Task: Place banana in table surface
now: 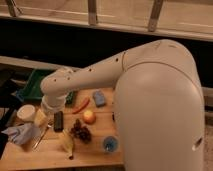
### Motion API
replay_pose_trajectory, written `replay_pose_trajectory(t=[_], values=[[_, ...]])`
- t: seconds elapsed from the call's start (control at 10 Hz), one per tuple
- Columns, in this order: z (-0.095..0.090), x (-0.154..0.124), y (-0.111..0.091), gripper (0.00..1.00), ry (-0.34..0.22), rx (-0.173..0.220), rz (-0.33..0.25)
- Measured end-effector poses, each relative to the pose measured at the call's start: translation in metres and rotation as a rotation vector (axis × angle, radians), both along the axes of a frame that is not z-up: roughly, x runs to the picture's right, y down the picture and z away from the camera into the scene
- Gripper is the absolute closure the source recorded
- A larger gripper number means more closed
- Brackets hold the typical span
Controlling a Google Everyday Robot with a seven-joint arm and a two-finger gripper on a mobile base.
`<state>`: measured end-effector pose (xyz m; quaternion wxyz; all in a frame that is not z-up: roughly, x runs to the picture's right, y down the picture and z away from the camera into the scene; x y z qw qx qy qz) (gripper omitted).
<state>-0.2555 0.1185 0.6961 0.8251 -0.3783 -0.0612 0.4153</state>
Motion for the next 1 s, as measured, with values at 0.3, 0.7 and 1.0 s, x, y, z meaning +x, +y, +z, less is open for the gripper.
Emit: replay_pose_trajectory(t=[0.3, 0.7, 1.0], values=[[-0.001, -0.002, 0.001, 0.20, -0.003, 0.001, -0.005], [0.012, -0.006, 0.037, 0.20, 0.006, -0.067, -0.014], [0.022, -0.002, 0.081, 0.20, 0.023, -0.148, 0.005]])
